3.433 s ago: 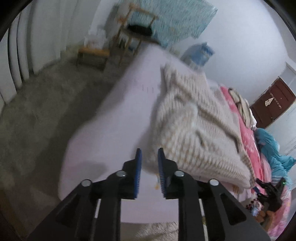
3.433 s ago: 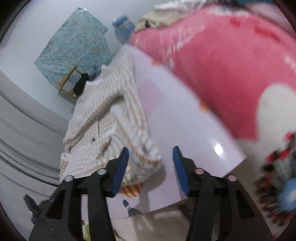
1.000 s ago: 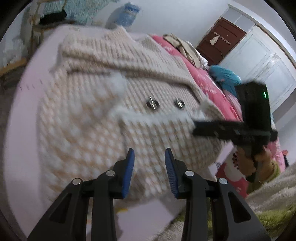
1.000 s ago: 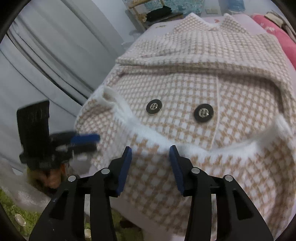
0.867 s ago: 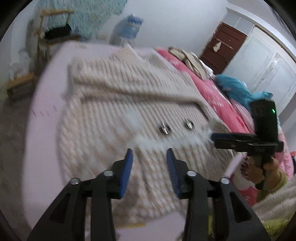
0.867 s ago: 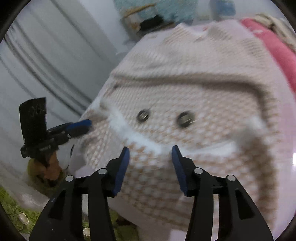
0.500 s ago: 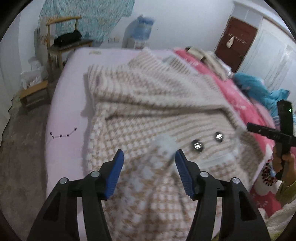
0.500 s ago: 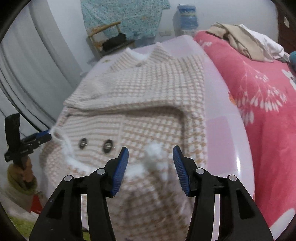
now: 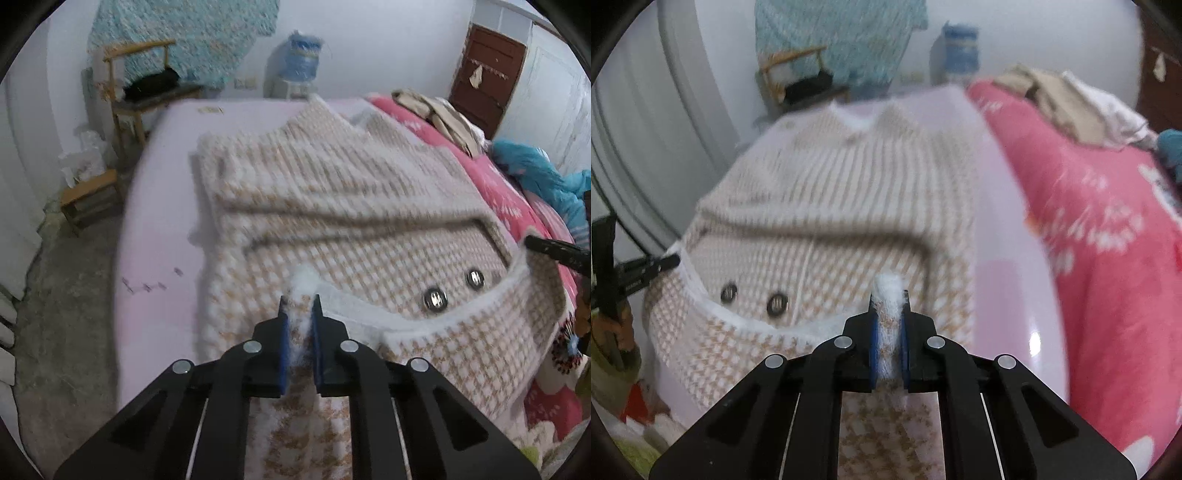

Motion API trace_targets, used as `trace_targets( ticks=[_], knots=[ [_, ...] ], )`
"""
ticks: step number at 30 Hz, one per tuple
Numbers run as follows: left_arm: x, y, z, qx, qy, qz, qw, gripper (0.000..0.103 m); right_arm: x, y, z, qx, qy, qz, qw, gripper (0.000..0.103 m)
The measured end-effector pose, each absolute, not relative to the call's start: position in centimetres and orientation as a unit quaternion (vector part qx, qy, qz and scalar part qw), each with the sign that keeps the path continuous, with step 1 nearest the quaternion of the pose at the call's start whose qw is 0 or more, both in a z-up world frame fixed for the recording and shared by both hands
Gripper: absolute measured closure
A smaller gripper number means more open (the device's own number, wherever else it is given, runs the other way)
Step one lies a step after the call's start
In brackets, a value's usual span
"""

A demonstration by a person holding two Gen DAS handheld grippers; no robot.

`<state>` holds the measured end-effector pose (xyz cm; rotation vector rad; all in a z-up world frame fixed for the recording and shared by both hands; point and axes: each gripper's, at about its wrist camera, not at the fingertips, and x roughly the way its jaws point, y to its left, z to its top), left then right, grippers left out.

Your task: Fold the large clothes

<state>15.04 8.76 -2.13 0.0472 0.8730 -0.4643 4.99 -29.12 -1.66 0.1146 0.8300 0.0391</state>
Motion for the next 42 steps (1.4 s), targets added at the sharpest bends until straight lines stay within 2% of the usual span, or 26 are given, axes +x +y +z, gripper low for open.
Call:
trace_targets(
  ticks=[4, 10, 15, 21, 30, 36, 42],
  knots=[
    [16.8, 10.1, -0.3, -0.01, 0.391, -0.215, 0.895, 0.093, 6.2, -30.3, 0.2, 0.073, 0.369, 0.017, 0.926, 0.096],
    [20.1, 9.4, 0.3, -0.008, 0.356, -0.204, 0.912, 0.093, 10.0, -31.2, 0.1, 0.083, 0.347, 0.006, 0.934, 0.096],
    [22.3, 9.3, -1.8, -0.026, 0.384, -0.2, 0.901, 0.093, 12.2, -32.0, -2.6, 0.096, 0.372, -0.007, 0.923, 0.096],
    [21.0, 10.0, -3.7, -0.034, 0.399, -0.205, 0.893, 0.093, 11.5, -32.0, -5.5, 0.107, 0.4, -0.005, 0.91, 0.096],
    [20.9, 10.8, -4.4, -0.055, 0.413, -0.21, 0.885, 0.093, 12.6, -31.6, -6.5, 0.106, 0.43, 0.01, 0.897, 0.096],
    [21.4, 10.2, -3.7, -0.061, 0.405, -0.212, 0.887, 0.092, 12.0, -31.8, -5.9, 0.109, 0.418, -0.007, 0.902, 0.095],
    [21.6, 10.4, -4.7, -0.078, 0.423, -0.216, 0.877, 0.091, 11.7, -32.8, -6.7, 0.147, 0.424, 0.002, 0.893, 0.095]
  ],
)
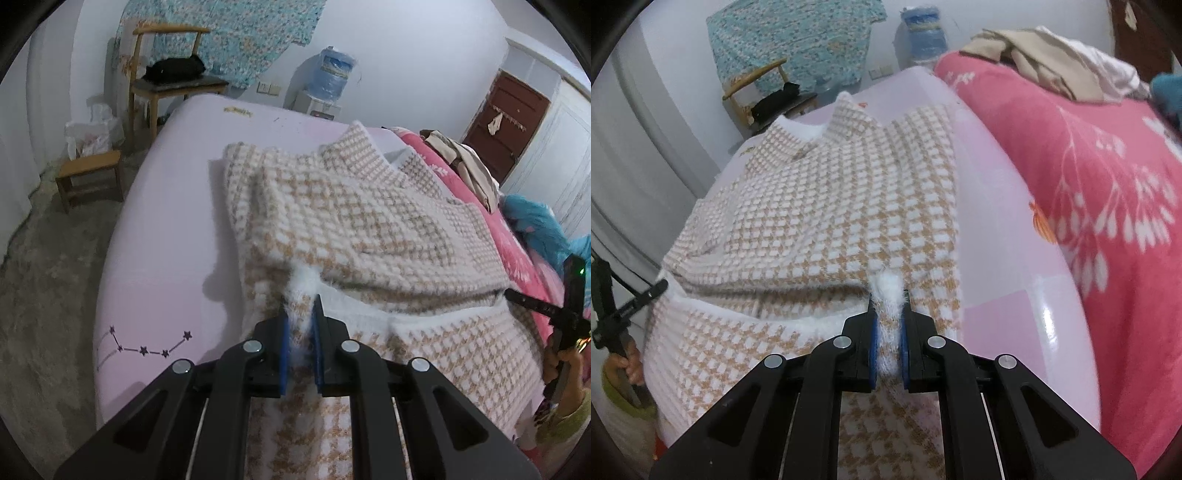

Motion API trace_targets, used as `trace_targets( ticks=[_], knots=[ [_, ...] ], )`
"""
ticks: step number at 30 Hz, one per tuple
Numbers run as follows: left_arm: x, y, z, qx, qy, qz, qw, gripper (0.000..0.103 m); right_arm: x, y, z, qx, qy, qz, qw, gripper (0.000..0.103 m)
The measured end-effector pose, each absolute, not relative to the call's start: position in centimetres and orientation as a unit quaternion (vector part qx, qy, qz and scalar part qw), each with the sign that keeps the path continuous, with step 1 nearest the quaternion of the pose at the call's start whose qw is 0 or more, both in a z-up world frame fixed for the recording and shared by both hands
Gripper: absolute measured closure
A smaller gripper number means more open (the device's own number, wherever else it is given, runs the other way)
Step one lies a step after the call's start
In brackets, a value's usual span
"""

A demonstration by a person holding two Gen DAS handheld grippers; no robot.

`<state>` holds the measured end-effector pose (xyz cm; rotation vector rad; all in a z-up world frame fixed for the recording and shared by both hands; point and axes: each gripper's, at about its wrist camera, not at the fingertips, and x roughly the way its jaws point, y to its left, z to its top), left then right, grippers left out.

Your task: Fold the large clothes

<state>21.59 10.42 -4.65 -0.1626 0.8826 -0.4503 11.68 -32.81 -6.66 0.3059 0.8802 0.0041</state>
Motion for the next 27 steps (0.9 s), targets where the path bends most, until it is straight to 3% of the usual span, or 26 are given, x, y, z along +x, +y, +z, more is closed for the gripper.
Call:
trace_targets(
  ticks=[6, 7, 8, 10, 11, 17, 20, 22, 25, 27],
  knots=[
    [22.3, 11.9, -4.9, -0.141, 0.423, -0.234, 0.864, 0.088, 12.5, -33.4, -7.0, 0.164, 0.428, 0.007, 0.889, 0.093],
    [22.2, 12.3, -4.8, -0.158, 0.421, -0.238, 0.861, 0.086, 12.4, -33.5, -6.8, 0.172, 0.428, 0.011, 0.887, 0.087],
    [22.0, 12.8, -4.4, -0.17, 0.415, -0.231, 0.863, 0.076, 12.1, -33.8, -6.5, 0.184, 0.424, 0.015, 0.887, 0.082],
    [21.3, 13.6, -3.4, -0.172, 0.393, -0.205, 0.88, 0.053, 11.3, -34.3, -5.4, 0.185, 0.408, -0.005, 0.894, 0.044],
    [20.9, 14.1, -2.8, -0.179, 0.379, -0.207, 0.884, 0.051, 10.9, -34.3, -4.9, 0.182, 0.396, -0.015, 0.9, 0.041],
    [17.3, 13.3, 1.0, -0.157, 0.335, -0.249, 0.895, 0.051, 7.7, -31.9, -0.8, 0.152, 0.354, 0.024, 0.923, 0.046],
    [14.9, 10.4, 1.3, -0.142, 0.339, -0.32, 0.873, 0.051, 6.6, -27.0, -0.3, 0.112, 0.371, 0.099, 0.916, 0.056],
    [13.1, 6.9, 0.5, -0.125, 0.36, -0.38, 0.843, 0.051, 6.6, -24.0, -1.0, 0.089, 0.397, 0.138, 0.903, 0.071],
    [11.2, 1.9, -2.0, -0.061, 0.403, -0.398, 0.822, 0.051, 7.1, -19.6, -3.3, 0.063, 0.445, 0.192, 0.873, 0.084],
    [10.7, -0.8, -4.3, 0.019, 0.433, -0.354, 0.828, 0.051, 8.1, -17.8, -5.0, 0.036, 0.471, 0.183, 0.862, 0.084]
  ],
)
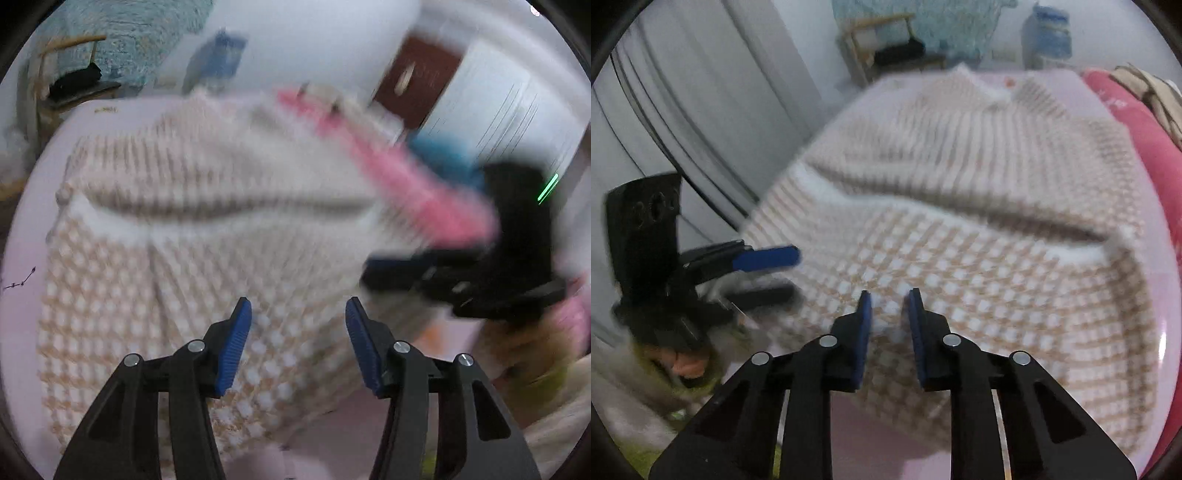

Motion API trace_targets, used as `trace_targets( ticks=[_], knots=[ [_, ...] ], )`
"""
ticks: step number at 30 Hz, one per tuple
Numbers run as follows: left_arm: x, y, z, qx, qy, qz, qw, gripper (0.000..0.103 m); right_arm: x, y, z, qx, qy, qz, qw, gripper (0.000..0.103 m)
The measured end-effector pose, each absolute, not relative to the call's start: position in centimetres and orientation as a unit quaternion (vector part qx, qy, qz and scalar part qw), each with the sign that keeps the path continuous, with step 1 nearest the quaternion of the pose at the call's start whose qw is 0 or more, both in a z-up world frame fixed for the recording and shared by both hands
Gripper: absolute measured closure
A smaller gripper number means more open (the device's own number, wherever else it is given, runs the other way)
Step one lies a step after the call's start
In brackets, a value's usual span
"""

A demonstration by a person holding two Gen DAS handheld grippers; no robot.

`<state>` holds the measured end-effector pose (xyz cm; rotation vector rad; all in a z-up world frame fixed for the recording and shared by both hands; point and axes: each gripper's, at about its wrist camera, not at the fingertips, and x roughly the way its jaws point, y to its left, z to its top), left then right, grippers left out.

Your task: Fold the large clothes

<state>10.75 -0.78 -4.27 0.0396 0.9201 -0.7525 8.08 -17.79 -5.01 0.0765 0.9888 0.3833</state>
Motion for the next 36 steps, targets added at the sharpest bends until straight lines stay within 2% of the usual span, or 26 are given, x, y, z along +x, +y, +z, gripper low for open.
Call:
trace_targets(
  ticks=[4, 10, 14, 15, 16, 18, 21, 23, 24, 25, 26, 27, 32, 36],
  knots=[
    [11.3, -1.2, -5.4, 0.011, 0.425, -0.338, 0.84, 0.049, 10.2, -18.2, -6.0, 0.051, 0.482, 0.18, 0.856, 0.094],
    [11.7, -1.0, -4.0, -0.022, 0.403, -0.344, 0.848, 0.052, 10.8, -18.2, -6.2, 0.063, 0.459, 0.169, 0.87, 0.095],
    [11.5, -2.4, -4.2, 0.007, 0.411, -0.346, 0.843, 0.052, 10.7, -18.5, -5.8, 0.075, 0.447, 0.164, 0.876, 0.095],
    [11.5, -2.6, -4.5, 0.012, 0.415, -0.341, 0.843, 0.052, 10.2, -19.2, -5.0, 0.072, 0.438, 0.155, 0.882, 0.088],
    [11.6, -2.7, -4.5, 0.01, 0.413, -0.34, 0.845, 0.052, 10.0, -19.7, -4.4, 0.066, 0.428, 0.141, 0.89, 0.075],
    [11.9, -2.6, -4.6, 0.003, 0.414, -0.339, 0.845, 0.052, 9.0, -22.0, -2.8, 0.044, 0.395, 0.082, 0.914, 0.058],
    [12.2, -2.6, -4.8, -0.012, 0.417, -0.336, 0.845, 0.052, 8.9, -25.6, -2.1, 0.017, 0.383, -0.018, 0.923, 0.058],
    [12.2, -2.3, -4.8, -0.013, 0.415, -0.333, 0.846, 0.052, 9.8, -27.9, -3.0, -0.002, 0.403, -0.083, 0.911, 0.057],
    [12.2, -2.3, -4.8, -0.014, 0.415, -0.333, 0.846, 0.052, 10.5, -29.2, -4.1, 0.004, 0.422, -0.098, 0.901, 0.061],
    [12.1, -2.3, -4.8, -0.014, 0.415, -0.333, 0.847, 0.052, 11.0, -29.9, -4.9, 0.017, 0.437, -0.096, 0.894, 0.079],
    [12.2, -2.4, -4.8, -0.015, 0.415, -0.333, 0.847, 0.052, 11.2, -30.3, -5.4, 0.029, 0.446, -0.087, 0.89, 0.091],
    [12.2, -2.4, -4.8, -0.017, 0.416, -0.332, 0.846, 0.052, 11.5, -30.7, -5.9, 0.056, 0.454, -0.065, 0.887, 0.097],
    [11.7, -1.4, -4.8, -0.034, 0.409, -0.337, 0.848, 0.052, 11.0, -30.1, -3.8, 0.036, 0.398, -0.081, 0.913, 0.099],
    [11.9, -1.2, -4.2, -0.044, 0.397, -0.343, 0.85, 0.052, 12.4, -30.4, -3.5, 0.027, 0.392, -0.079, 0.916, 0.099]
  ],
)
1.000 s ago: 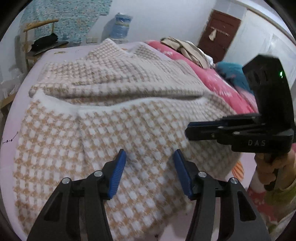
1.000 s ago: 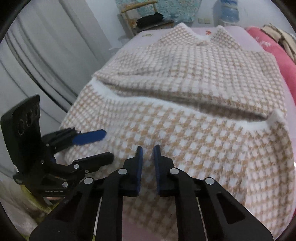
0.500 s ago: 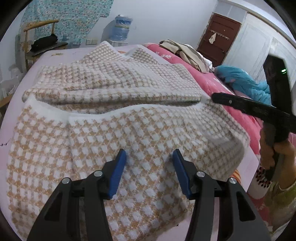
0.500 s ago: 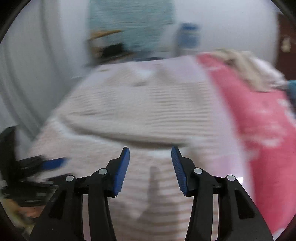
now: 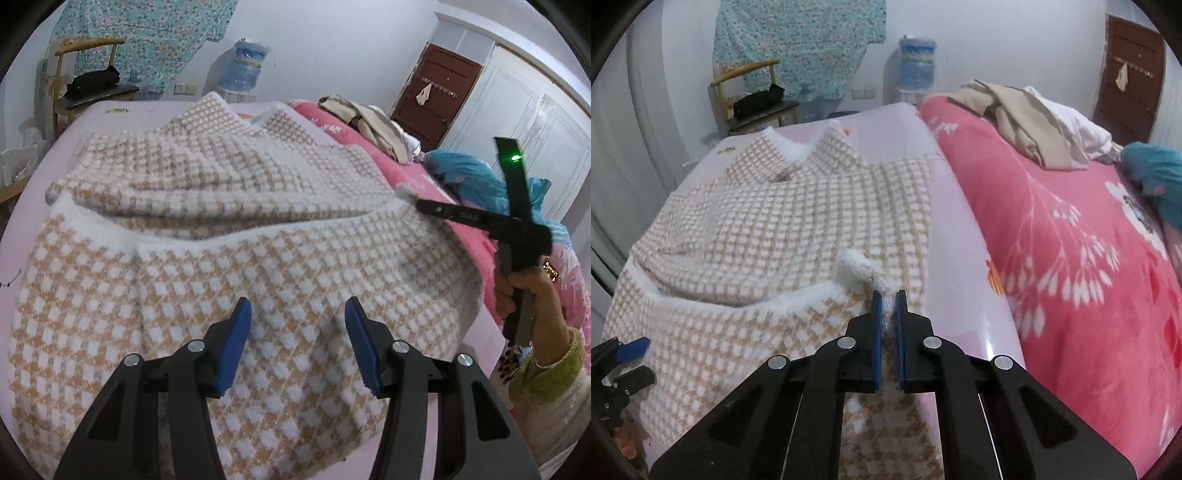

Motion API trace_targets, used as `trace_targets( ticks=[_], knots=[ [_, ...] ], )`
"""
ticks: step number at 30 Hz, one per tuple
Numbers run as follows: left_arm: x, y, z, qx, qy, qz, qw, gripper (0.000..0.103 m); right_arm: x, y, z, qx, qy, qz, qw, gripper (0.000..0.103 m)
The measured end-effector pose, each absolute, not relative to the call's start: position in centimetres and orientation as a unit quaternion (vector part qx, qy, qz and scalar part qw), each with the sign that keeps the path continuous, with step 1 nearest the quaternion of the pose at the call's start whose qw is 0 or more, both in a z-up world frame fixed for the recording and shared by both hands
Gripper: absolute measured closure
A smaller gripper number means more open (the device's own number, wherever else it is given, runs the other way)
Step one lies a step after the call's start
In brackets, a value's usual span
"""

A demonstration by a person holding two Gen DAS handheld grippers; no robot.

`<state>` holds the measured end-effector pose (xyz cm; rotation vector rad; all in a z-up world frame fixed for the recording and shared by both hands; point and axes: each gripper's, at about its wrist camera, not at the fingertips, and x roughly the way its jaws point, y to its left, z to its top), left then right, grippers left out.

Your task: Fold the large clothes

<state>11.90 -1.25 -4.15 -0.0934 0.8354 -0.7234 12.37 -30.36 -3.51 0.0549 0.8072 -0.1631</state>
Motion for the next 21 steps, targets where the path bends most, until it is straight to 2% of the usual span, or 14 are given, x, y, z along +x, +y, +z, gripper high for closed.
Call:
trace_targets(
  ticks=[3, 6, 10, 12, 17, 20, 21],
  knots=[
    [12.2, -1.9, -4.5, -0.025, 0.4, -0.328, 0.856, 0.052, 13.5, -31.0, -5.5, 0.019, 0.408, -0.085, 0.909, 0.098],
    [12.3, -2.2, -5.0, -0.018, 0.402, -0.319, 0.858, 0.05, 13.3, -31.2, -6.6, 0.021, 0.407, -0.092, 0.909, 0.094],
    [12.4, -2.2, -5.1, -0.017, 0.403, -0.32, 0.857, 0.049, 10.9, -32.0, -4.1, 0.054, 0.38, -0.098, 0.918, 0.064],
    [12.5, -2.2, -5.2, -0.017, 0.403, -0.321, 0.857, 0.049, 8.8, -32.1, -2.4, 0.071, 0.355, -0.08, 0.929, 0.059],
    [12.8, -2.2, -5.4, -0.024, 0.404, -0.319, 0.857, 0.049, 3.6, -28.8, -0.8, 0.101, 0.353, 0.042, 0.929, 0.059],
    [12.8, -2.1, -5.4, -0.023, 0.404, -0.317, 0.858, 0.049, 1.9, -25.3, -2.4, 0.078, 0.384, 0.107, 0.914, 0.069],
    [12.8, -2.1, -5.4, -0.024, 0.404, -0.317, 0.858, 0.049, 2.0, -24.7, -3.3, 0.063, 0.398, 0.102, 0.909, 0.077]
  ],
)
